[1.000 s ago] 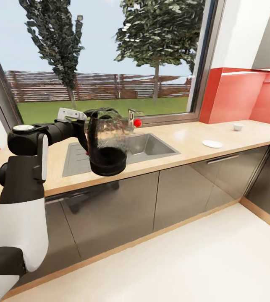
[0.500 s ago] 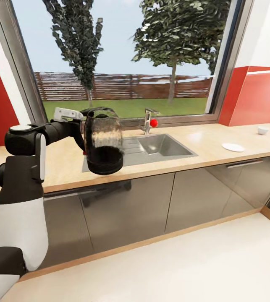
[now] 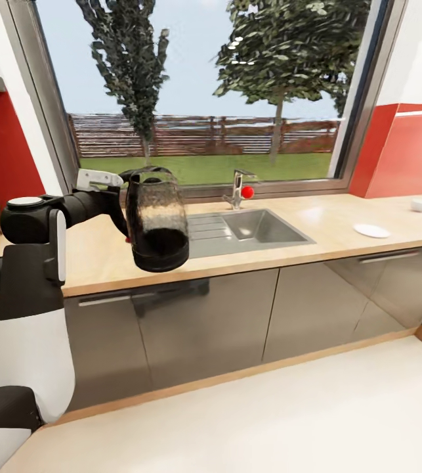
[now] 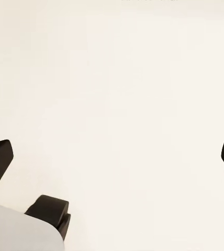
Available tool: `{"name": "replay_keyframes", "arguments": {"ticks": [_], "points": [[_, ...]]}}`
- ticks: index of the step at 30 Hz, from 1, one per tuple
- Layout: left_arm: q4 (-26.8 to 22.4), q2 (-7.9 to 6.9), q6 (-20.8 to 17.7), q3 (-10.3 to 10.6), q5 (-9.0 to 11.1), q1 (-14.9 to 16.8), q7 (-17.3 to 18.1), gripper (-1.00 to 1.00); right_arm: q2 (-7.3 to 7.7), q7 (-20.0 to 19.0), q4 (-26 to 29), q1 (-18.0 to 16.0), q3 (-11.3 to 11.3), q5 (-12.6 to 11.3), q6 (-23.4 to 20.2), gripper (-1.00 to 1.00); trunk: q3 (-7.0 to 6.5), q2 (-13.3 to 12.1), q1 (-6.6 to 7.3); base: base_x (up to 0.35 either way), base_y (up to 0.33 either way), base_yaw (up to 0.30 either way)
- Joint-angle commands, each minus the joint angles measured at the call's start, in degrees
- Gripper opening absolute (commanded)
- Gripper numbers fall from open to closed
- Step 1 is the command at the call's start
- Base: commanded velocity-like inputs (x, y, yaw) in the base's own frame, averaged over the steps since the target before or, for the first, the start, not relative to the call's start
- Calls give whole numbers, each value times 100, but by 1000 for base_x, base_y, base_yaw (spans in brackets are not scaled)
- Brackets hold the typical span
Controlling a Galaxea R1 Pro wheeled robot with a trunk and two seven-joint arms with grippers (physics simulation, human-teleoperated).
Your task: Set up a coffee station on the kitchen countertop: keep the coffee maker on the countertop, move the bottle of coffee from the kitchen shelf to the counter next to the coffee maker, place a paper coffee filter on top of the coffee maker, put the saucer next to the coffee maker with the coffee cup on the saucer, and place the electric kettle next to the coffee maker.
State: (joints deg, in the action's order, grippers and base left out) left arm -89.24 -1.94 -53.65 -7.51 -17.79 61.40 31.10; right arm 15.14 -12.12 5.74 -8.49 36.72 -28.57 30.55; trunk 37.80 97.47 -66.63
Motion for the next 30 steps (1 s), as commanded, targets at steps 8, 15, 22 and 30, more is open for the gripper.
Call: {"name": "replay_keyframes", "arguments": {"ticks": [8, 15, 22, 30], "points": [[-12, 1, -14, -7, -51, 3, 58, -100, -2, -44, -2, -3, 20, -61, 12, 100, 5, 3, 1, 0, 0, 263], [-21, 1, -15, -152, -435, 4, 61, -100, -3, -44, -2, -3, 22, -61, 12, 100, 5, 3, 1, 0, 0, 269], [-31, 8, -14, -411, -536, 6, 55, -100, -1, -44, -2, -3, 21, -61, 9, 100, 5, 3, 1, 0, 0, 269], [-35, 10, -7, -487, -541, 6, 54, -100, -3, -44, -2, -3, 25, -61, 5, 100, 5, 3, 1, 9, 0, 269]]}}
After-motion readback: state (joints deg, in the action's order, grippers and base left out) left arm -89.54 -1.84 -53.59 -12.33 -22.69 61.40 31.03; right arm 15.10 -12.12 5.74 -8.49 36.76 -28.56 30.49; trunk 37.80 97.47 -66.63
